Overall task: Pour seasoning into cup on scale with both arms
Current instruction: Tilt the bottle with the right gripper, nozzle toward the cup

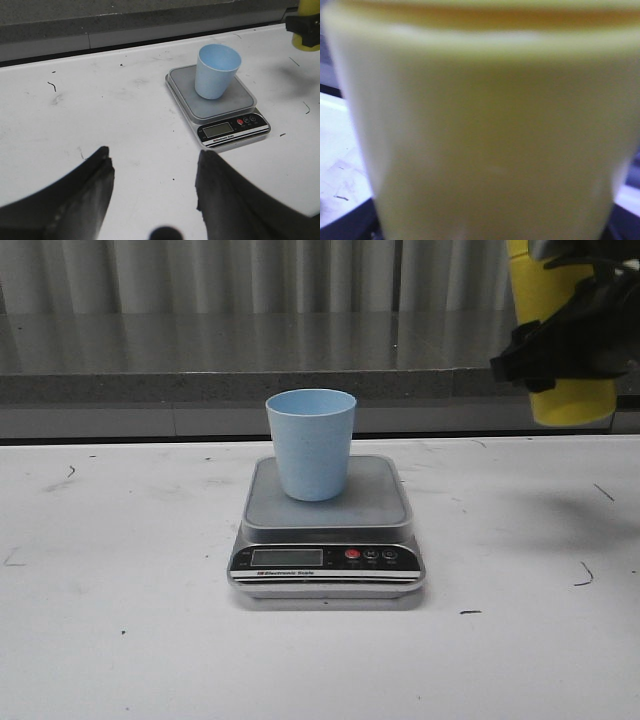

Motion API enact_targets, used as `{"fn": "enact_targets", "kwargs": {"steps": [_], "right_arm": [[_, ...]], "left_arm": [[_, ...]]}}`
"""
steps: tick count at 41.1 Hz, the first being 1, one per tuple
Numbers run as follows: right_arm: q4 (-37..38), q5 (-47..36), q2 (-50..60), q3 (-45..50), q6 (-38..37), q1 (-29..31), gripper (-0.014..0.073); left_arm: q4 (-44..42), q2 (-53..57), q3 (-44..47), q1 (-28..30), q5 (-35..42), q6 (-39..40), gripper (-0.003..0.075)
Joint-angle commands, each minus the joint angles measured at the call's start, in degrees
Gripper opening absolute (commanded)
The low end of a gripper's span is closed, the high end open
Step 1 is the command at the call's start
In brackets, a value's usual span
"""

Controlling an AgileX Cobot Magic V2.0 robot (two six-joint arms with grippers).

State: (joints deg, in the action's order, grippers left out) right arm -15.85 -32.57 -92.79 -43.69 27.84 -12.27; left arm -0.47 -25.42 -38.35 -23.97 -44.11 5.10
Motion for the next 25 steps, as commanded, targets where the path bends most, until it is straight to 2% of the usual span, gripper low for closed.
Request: {"fn": "enact_targets", "kwargs": {"steps": [1,5,11,19,25], "right_arm": [[4.90,-0.07,7.10,-1.62,10.67,0.17,0.0347],[7.63,8.63,9.72,-3.59,19.34,-0.28,0.0347],[7.80,25.70,10.56,-9.57,29.26,-2.36,0.0347],[8.70,40.16,8.44,-17.65,30.38,-5.73,0.0347],[12.74,48.64,6.14,-22.99,30.38,-7.26,0.0347]], "left_arm": [[0.47,-0.20,-1.55,0.05,4.46,0.41,0.0365],[0.47,-0.20,-1.55,0.05,4.46,0.41,0.0365],[0.47,-0.20,-1.55,0.05,4.46,0.41,0.0365],[0.47,-0.20,-1.55,0.05,4.46,0.41,0.0365],[0.47,-0.20,-1.55,0.05,4.46,0.41,0.0365]]}}
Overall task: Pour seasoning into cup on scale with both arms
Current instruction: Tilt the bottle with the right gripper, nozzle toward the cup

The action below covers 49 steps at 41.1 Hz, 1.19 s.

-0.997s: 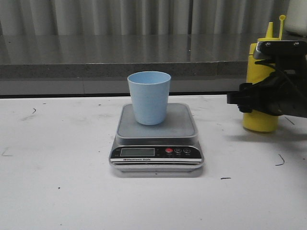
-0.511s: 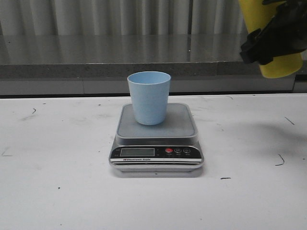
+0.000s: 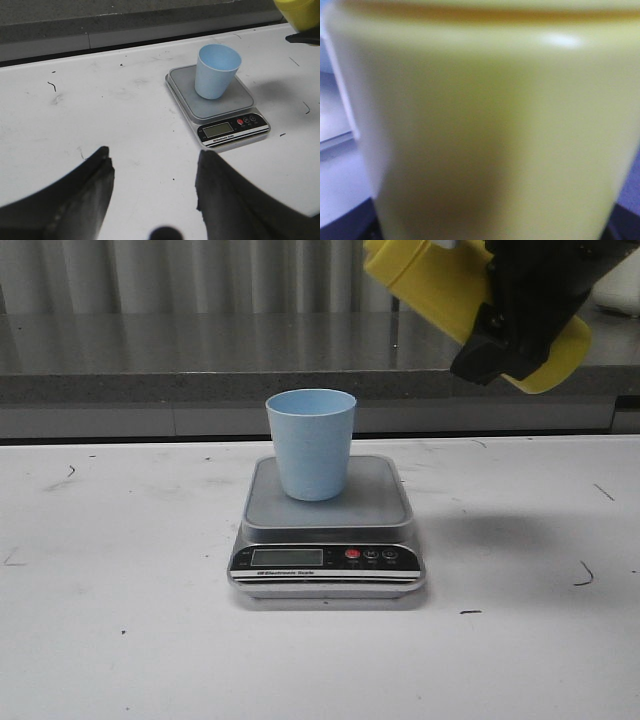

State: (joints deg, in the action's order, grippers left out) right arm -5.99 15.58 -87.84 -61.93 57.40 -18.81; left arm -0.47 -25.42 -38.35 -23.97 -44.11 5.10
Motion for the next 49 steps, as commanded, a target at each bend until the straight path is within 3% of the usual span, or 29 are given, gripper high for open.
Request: {"fn": "enact_targets", "kwargs": {"steps": [1,10,34,42,49], "right_arm": [[3.91,1.79,0.77,-5.65,0.75,-0.95,0.0347],[14.38,11.69,-2.91,-12.26,-5.37,-1.50,0.0347],[66.33,24.53,-8.12,-15.73,-26.70,-12.07,0.0347],[74.44,24.31,-8.32,-15.73,-29.01,-13.38,0.0347],[74.87,24.17,-8.32,-15.73,-29.41,-13.45,0.0347]], "left_arm": [[0.47,-0.20,-1.55,0.05,4.46,0.41,0.0365],[0.47,-0.20,-1.55,0.05,4.46,0.41,0.0365],[0.47,-0.20,-1.55,0.05,4.46,0.41,0.0365],[0.47,-0.20,-1.55,0.05,4.46,0.41,0.0365],[0.47,-0.20,-1.55,0.05,4.46,0.41,0.0365]]}}
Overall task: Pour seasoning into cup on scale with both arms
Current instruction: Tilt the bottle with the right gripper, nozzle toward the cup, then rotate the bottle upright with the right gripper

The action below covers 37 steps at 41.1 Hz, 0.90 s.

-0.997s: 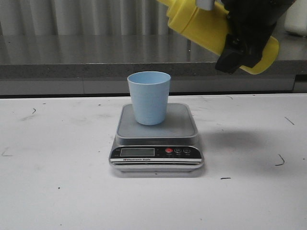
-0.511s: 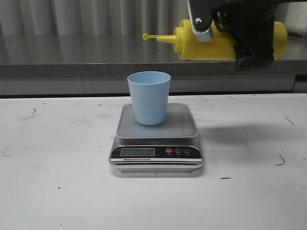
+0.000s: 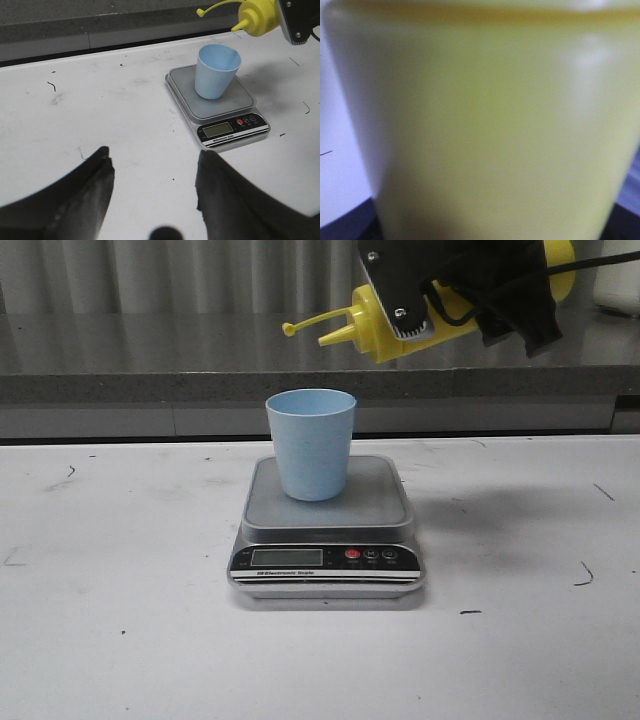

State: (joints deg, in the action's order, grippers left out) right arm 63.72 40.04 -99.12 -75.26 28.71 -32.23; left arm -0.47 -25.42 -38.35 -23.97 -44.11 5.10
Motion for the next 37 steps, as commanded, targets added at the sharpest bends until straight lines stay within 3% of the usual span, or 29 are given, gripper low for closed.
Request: {"fn": "enact_targets", "kwargs": {"steps": [1,16,22,31,37], "right_arm": [[5.16,-0.29,2.96,-2.40,-0.72,-0.03,0.0347],[4.72,-0.10,2.96,-2.40,-3.61,-0.03,0.0347],[2.15,-0.44,2.96,-2.40,-14.71,-0.03,0.0347],[-3.01,0.74,3.07,-2.40,-39.94,0.22,0.0347],[-9.30,1.67,5.14,-2.21,-45.08,0.77,0.0347]], "left_arm": [[0.47,-0.20,-1.55,0.05,4.46,0.41,0.0365],[0.47,-0.20,-1.55,0.05,4.46,0.41,0.0365],[0.47,-0.20,-1.55,0.05,4.46,0.41,0.0365],[0.47,-0.20,-1.55,0.05,4.46,0.41,0.0365],[0.47,-0.20,-1.55,0.05,4.46,0.41,0.0365]]}}
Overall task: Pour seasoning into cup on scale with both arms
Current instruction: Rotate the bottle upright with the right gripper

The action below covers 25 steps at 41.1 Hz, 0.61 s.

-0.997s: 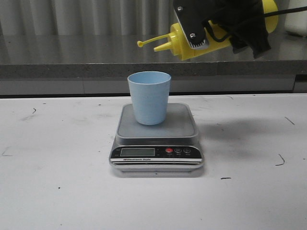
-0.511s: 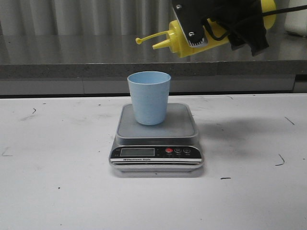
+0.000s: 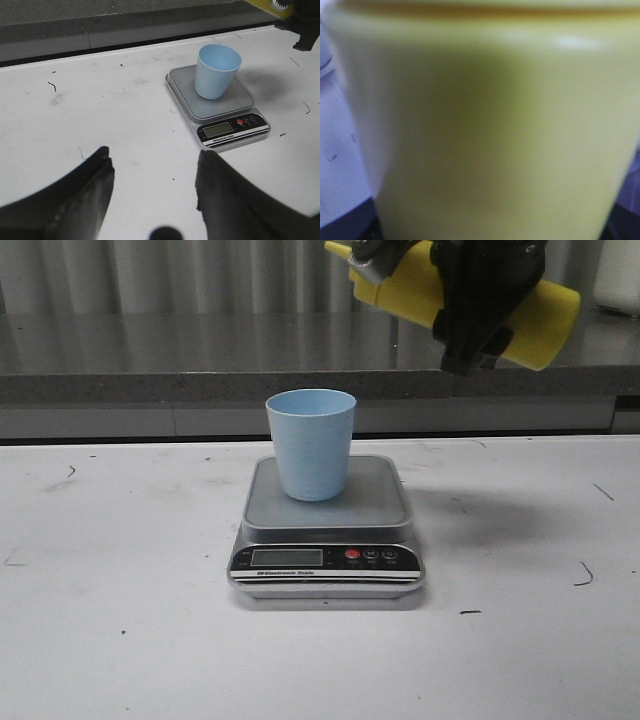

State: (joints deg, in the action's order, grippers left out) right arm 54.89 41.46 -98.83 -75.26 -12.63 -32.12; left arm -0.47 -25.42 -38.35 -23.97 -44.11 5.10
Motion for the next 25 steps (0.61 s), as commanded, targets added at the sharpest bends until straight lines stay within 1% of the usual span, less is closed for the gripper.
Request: {"fn": "enact_targets", "kwargs": {"steps": [1,7,10,15,18,20,23,25], "right_arm": [[-1.91,0.12,5.46,-2.09,-3.74,0.91,0.0347],[-10.80,-4.38,10.90,0.56,-3.74,4.01,0.0347],[-14.36,-8.65,14.51,3.21,-3.74,6.71,0.0347],[-20.69,-16.15,20.86,10.17,-3.76,11.32,0.0347],[-23.27,-22.02,24.59,15.35,-3.81,13.64,0.0347],[-24.37,-27.33,26.95,19.41,-3.81,15.11,0.0347],[-24.40,-37.33,29.75,25.77,-3.81,17.07,0.0345],[-24.40,-46.07,30.91,29.64,-3.81,18.90,0.0339]], "left_arm": [[0.47,-0.20,-1.55,0.05,4.46,0.41,0.0365],[0.47,-0.20,-1.55,0.05,4.46,0.41,0.0365],[0.47,-0.20,-1.55,0.05,4.46,0.41,0.0365],[0.47,-0.20,-1.55,0.05,4.46,0.41,0.0365],[0.47,-0.20,-1.55,0.05,4.46,0.41,0.0365],[0.47,-0.20,-1.55,0.05,4.46,0.41,0.0365],[0.47,-0.20,-1.55,0.05,4.46,0.41,0.0365],[0.47,-0.20,-1.55,0.05,4.46,0.41,0.0365]]}}
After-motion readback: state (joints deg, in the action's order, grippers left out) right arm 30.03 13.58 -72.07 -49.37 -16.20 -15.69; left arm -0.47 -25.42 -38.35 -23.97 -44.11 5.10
